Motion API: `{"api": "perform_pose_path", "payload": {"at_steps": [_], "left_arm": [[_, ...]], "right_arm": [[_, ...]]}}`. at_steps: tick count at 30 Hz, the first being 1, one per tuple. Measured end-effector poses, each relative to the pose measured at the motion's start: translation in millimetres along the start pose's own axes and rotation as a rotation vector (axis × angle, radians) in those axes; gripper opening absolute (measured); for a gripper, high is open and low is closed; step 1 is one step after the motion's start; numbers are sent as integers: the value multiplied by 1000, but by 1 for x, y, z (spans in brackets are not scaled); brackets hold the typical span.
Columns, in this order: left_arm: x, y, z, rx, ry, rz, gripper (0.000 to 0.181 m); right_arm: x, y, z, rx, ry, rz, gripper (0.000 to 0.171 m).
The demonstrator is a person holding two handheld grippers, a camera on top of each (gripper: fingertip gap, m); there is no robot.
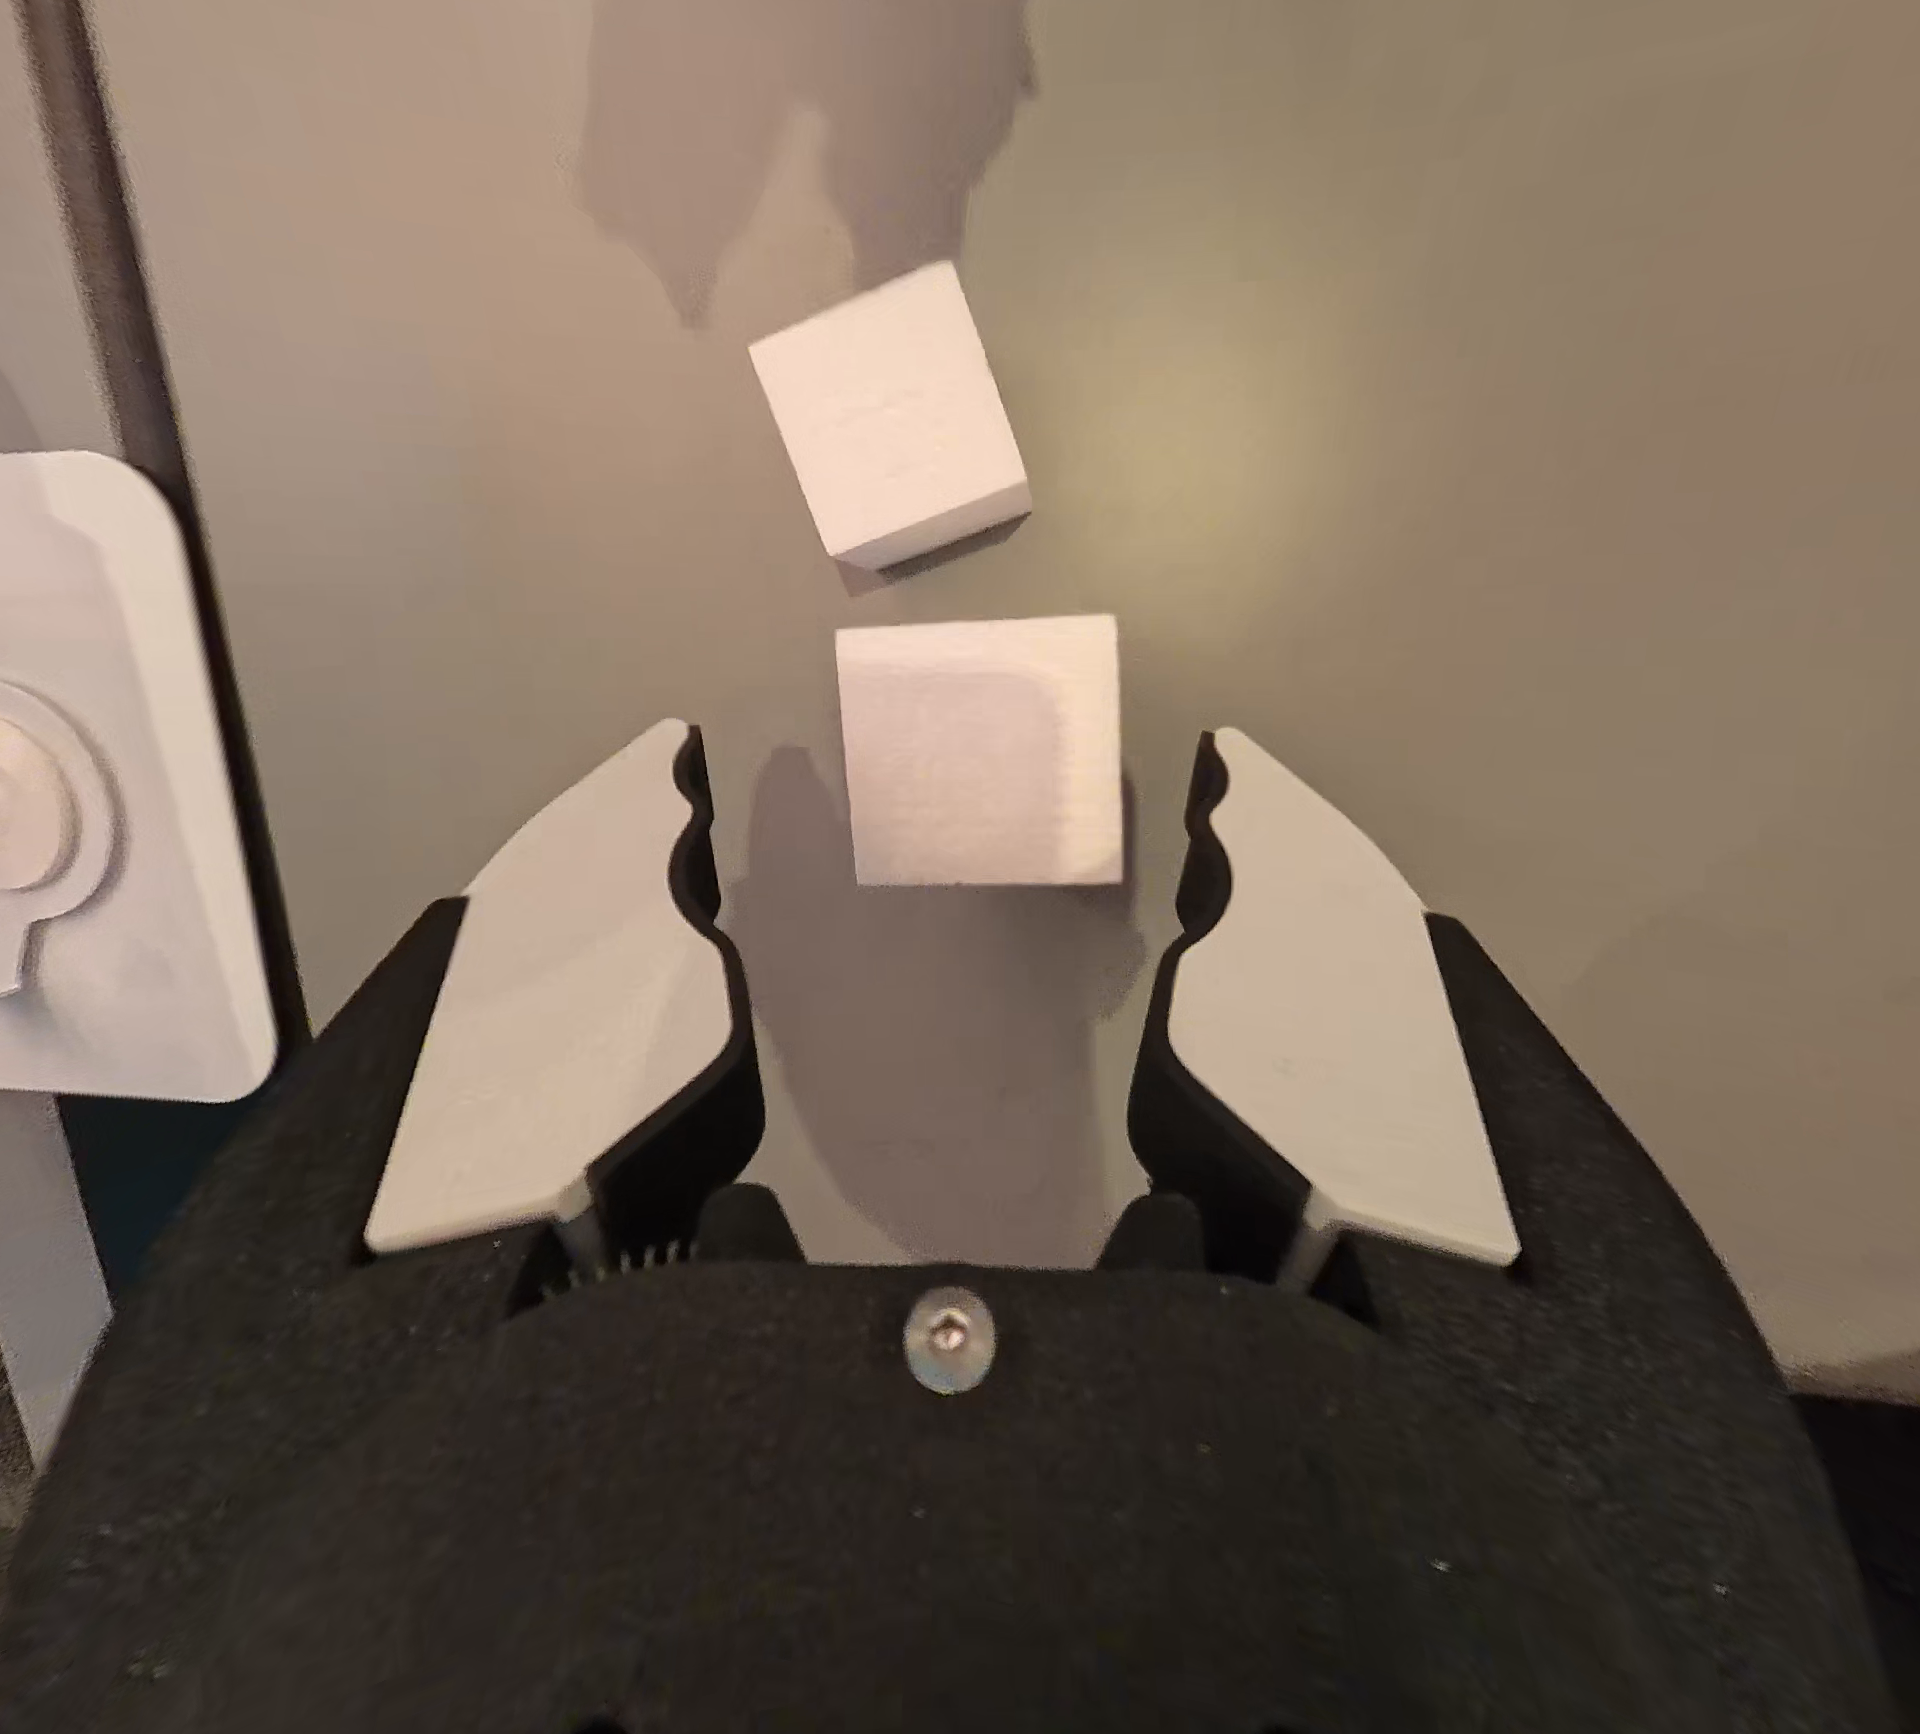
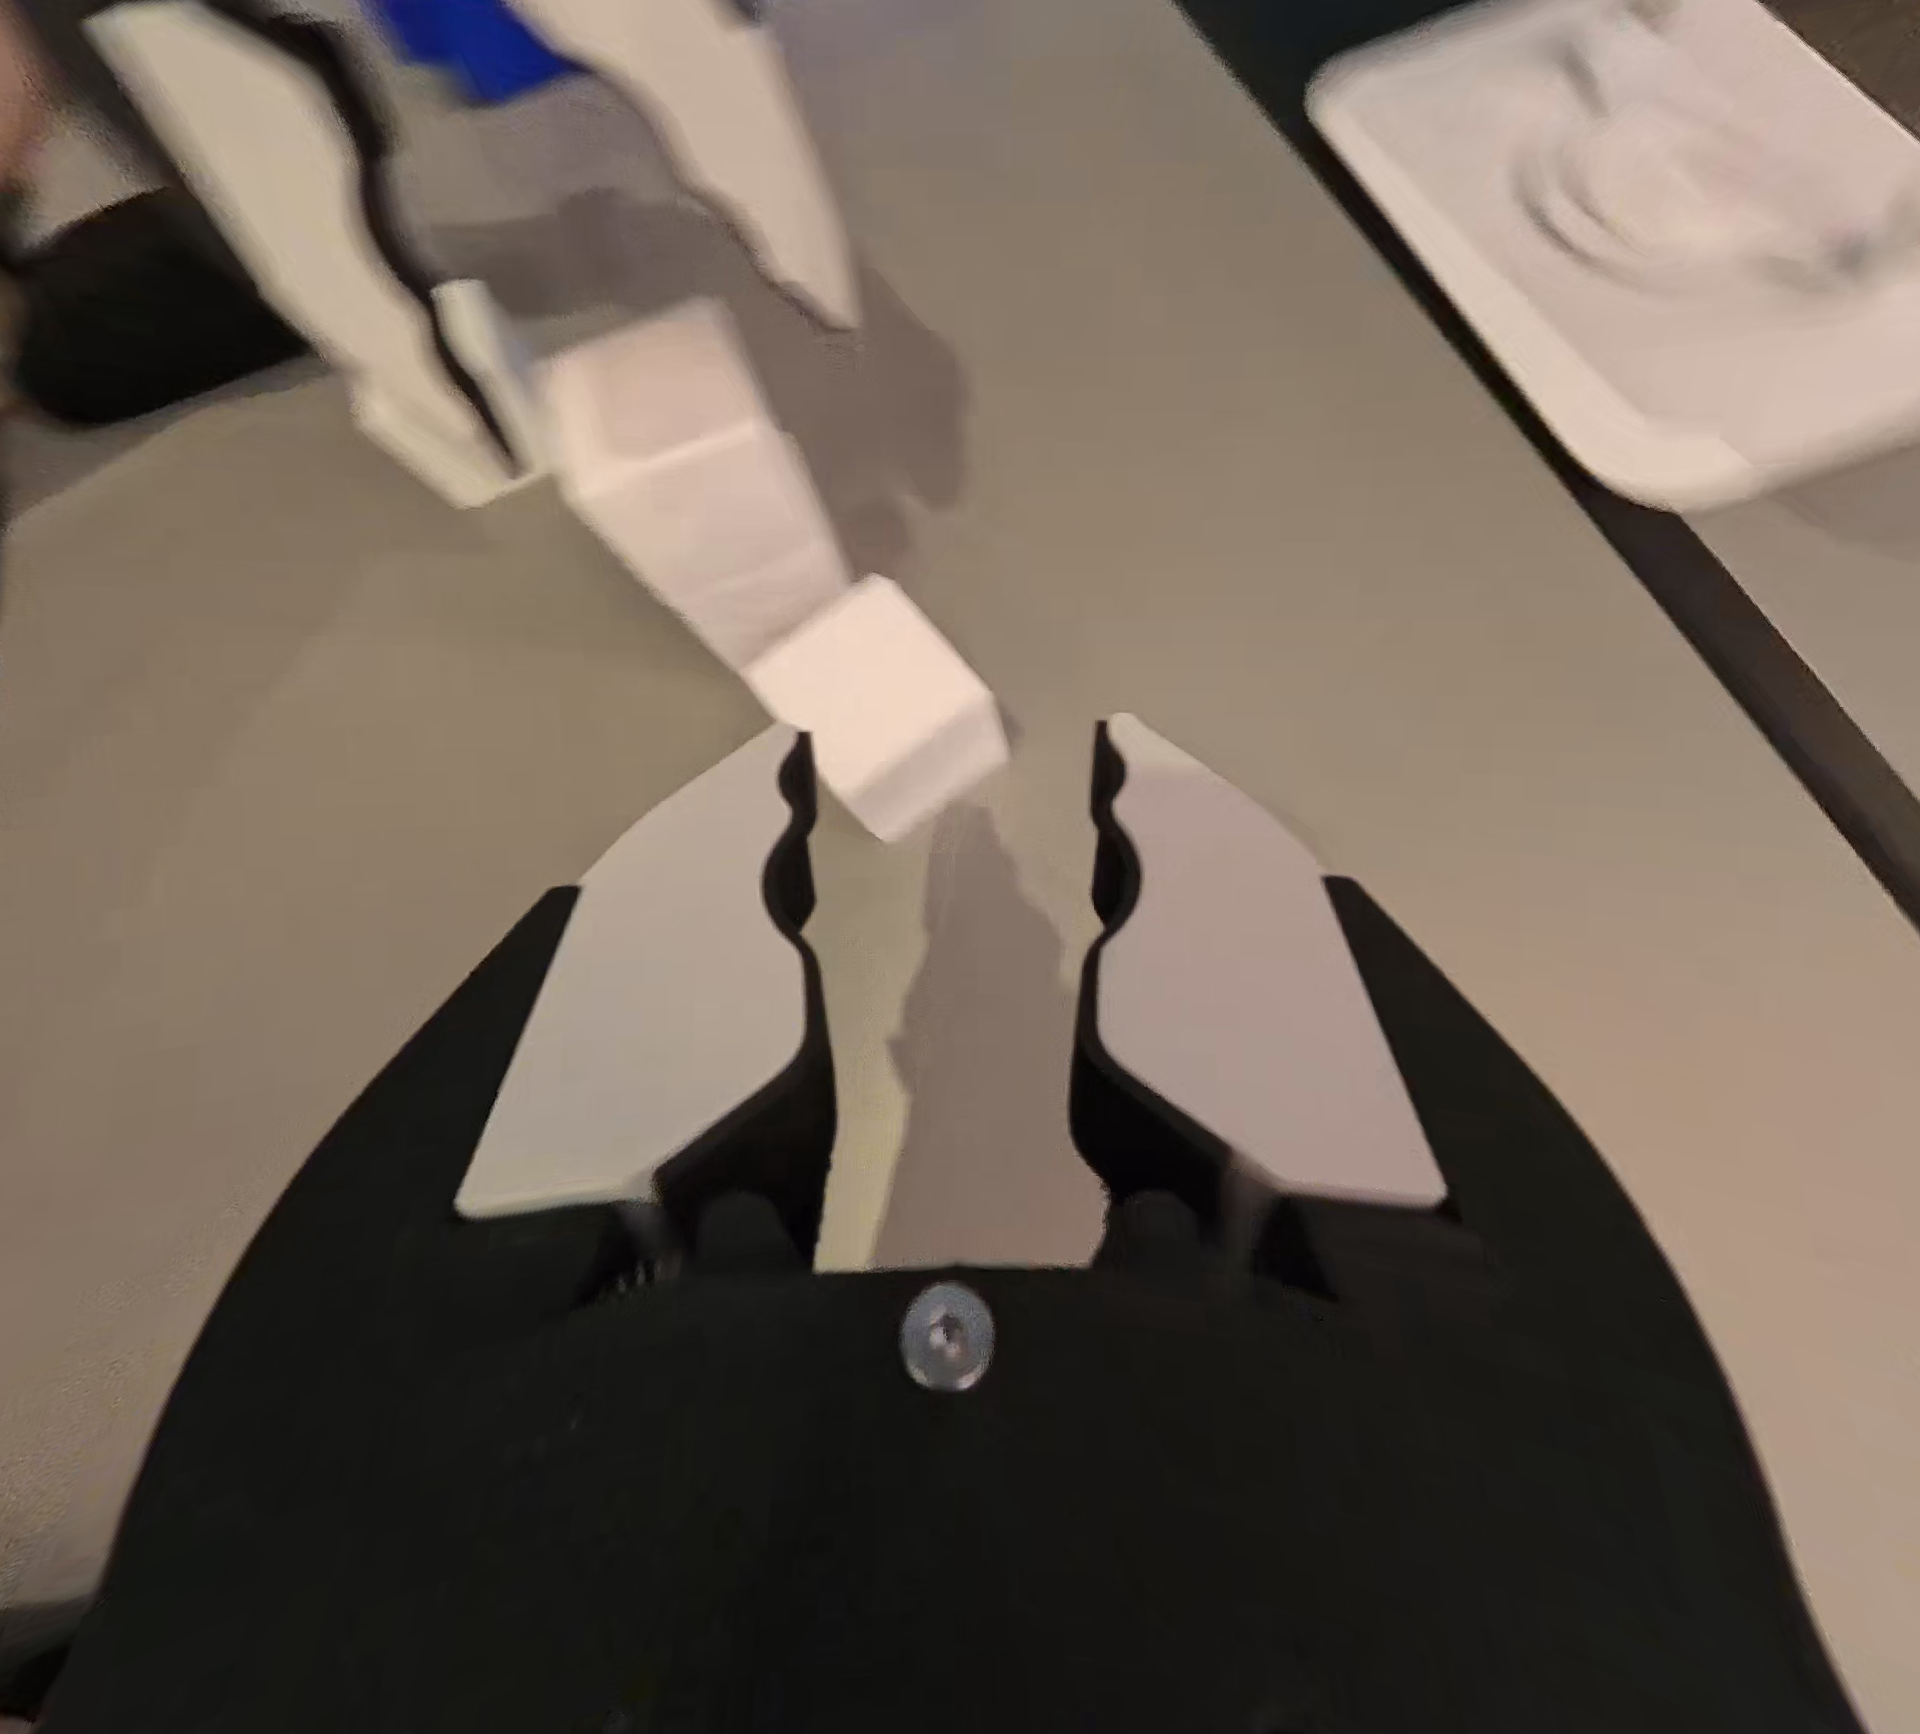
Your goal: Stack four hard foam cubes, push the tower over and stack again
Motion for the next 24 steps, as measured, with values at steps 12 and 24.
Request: {"api": "perform_pose_path", "payload": {"at_steps": [12,24], "left_arm": [[48,-62,94,169,-332,-171,107],[-7,-101,142,246,-378,-106,103]], "right_arm": [[-57,23,17,315,-128,-101,72],[-76,17,41,274,0,-126,61]]}}
Point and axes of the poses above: each gripper's, where its closed fingertips meet, x back along the fingers, z out of its underside, y = z × x across the jaws, the point moved 6 cm from there along x, back along the fingers, and after that the axes turned 8 degrees about z, right-handed, at the moved point
